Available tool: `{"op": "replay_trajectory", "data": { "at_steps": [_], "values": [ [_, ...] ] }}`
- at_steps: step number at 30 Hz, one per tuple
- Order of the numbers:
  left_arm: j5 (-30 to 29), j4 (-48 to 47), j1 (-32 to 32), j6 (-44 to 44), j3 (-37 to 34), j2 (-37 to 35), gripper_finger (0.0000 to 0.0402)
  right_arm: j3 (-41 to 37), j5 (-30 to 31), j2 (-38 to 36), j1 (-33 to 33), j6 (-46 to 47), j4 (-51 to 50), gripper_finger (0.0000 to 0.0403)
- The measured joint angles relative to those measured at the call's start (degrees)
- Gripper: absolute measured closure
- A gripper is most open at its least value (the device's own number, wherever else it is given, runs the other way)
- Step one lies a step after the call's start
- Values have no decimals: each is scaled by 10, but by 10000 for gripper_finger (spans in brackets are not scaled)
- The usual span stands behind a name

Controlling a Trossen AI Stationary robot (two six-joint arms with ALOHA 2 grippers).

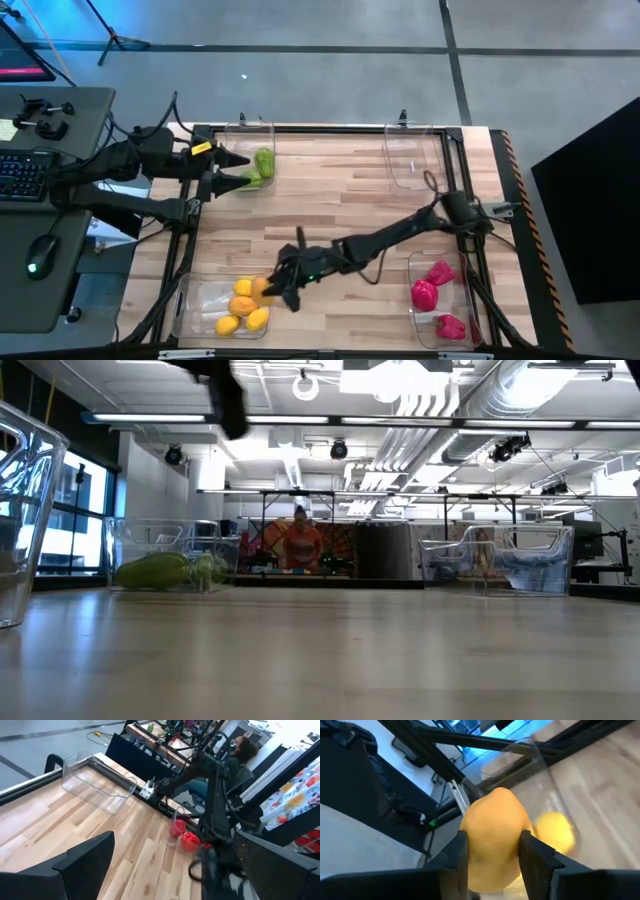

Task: Sort produce into baskets
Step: Put the lemon into the bottom left transparent bin, then return to Home Position

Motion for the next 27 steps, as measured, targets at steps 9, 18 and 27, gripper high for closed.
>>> {"op": "replay_trajectory", "data": {
  "at_steps": [9,18,27],
  "values": [
    [-8,1,-26,0,0,0,7,172,-1,97,2,-2,-60,288],
    [-13,5,-49,6,0,-1,7,201,-100,115,-20,-30,-61,243],
    [-51,1,-65,1,0,-5,7,201,-105,111,-21,-46,-85,89]
  ]
}}
